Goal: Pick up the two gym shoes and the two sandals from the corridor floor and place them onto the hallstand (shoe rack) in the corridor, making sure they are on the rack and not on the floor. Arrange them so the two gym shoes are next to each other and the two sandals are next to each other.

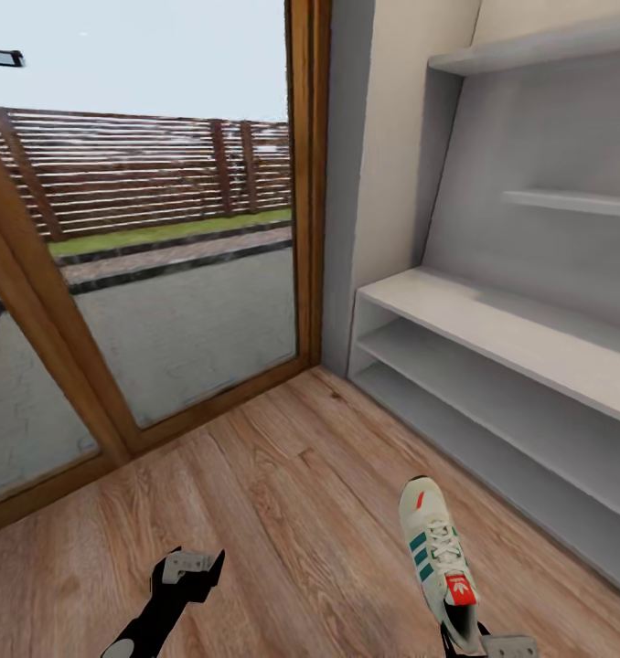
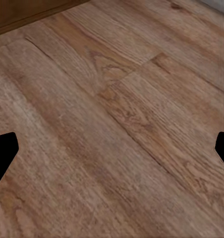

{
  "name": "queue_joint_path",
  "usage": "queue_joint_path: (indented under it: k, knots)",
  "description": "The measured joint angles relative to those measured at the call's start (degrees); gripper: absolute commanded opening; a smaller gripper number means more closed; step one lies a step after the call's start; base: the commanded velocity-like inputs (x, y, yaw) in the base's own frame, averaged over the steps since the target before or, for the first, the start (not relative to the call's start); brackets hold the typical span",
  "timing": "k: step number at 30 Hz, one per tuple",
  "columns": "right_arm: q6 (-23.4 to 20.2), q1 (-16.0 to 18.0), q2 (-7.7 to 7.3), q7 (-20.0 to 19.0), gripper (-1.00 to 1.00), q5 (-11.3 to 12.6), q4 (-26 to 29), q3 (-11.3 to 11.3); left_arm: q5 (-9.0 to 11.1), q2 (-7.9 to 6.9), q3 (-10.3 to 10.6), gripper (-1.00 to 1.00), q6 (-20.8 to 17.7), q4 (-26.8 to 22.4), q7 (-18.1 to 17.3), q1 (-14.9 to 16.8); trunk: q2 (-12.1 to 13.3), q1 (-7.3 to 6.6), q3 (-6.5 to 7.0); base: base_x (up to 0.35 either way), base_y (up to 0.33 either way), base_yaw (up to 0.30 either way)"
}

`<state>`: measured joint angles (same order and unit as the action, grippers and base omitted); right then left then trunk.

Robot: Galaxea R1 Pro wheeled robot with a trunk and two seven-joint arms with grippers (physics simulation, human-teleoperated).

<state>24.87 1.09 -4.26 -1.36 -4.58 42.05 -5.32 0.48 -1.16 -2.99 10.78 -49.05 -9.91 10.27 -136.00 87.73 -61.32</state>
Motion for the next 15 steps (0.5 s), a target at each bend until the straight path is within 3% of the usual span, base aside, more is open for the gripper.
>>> queue_joint_path:
  k: [15]
  knots:
    - [0.0,0.0,0.0,0.0,-1.0,0.0,0.0,-0.17,0.0,0.0,-0.18,1.0,0.0,0.0,0.04,0.0,0.0,0.0,0.0,0.0,0.0,-0.289]
